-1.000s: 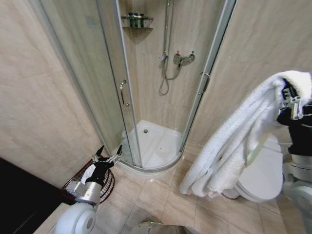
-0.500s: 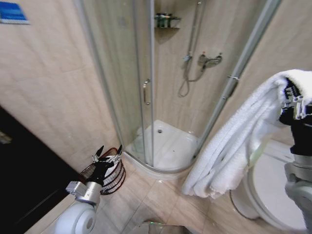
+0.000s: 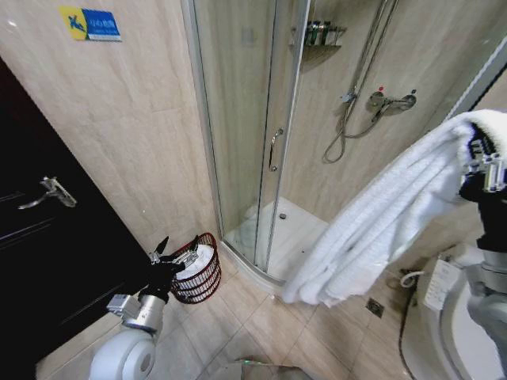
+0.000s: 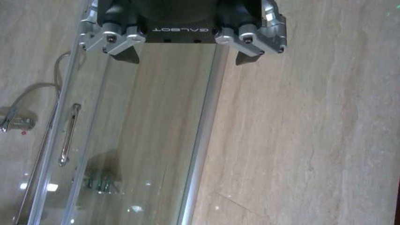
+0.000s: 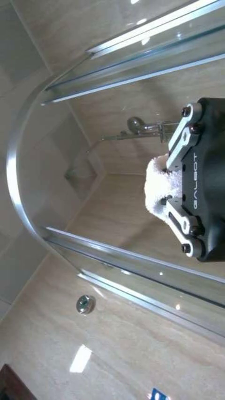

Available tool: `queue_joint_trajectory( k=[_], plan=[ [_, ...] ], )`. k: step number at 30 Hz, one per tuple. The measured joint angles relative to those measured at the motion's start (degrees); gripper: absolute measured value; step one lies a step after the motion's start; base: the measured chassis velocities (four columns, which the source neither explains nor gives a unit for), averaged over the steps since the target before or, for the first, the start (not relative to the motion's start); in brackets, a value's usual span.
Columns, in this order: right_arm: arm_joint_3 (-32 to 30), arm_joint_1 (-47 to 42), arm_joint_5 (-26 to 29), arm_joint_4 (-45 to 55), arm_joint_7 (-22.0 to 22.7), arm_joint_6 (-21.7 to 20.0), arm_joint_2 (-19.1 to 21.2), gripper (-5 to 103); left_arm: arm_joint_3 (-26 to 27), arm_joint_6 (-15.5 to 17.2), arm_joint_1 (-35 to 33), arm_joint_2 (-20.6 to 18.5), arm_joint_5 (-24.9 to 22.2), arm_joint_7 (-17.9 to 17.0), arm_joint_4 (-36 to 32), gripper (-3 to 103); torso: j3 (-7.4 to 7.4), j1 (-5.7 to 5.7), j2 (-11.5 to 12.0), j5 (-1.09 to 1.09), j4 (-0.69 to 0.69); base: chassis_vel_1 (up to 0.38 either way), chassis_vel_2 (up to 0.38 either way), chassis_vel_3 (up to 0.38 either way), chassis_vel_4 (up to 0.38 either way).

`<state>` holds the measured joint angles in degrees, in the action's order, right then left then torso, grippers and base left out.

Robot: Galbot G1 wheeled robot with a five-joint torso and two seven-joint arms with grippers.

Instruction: Discard the used towel into the hamper.

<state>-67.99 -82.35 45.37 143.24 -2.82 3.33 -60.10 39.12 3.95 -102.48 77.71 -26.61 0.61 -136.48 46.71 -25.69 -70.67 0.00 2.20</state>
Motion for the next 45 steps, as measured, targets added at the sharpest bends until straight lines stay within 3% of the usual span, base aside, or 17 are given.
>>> queue_joint_trajectory(
  k=[10, 45],
  plan=[
    [0.9, -0.3, 0.2, 0.0, -0.4, 4.0, -1.1, 7, 0.0, 0.0, 0.0, 0.0, 0.0, 0.0, 0.0, 100, -0.01, 0.01, 0.0, 0.0, 0.0, 0.0, 0.0, 0.0, 0.0],
    [0.2, 0.1, 1.9, 0.0, 0.1, 4.3, -0.3, 7, 0.0, 0.0, 0.0, 0.0, 0.0, 0.0, 0.0, 100, -0.04, 0.04, 0.0, 0.0, 0.0, 0.044, -0.038, -0.043, 0.044]
  ],
)
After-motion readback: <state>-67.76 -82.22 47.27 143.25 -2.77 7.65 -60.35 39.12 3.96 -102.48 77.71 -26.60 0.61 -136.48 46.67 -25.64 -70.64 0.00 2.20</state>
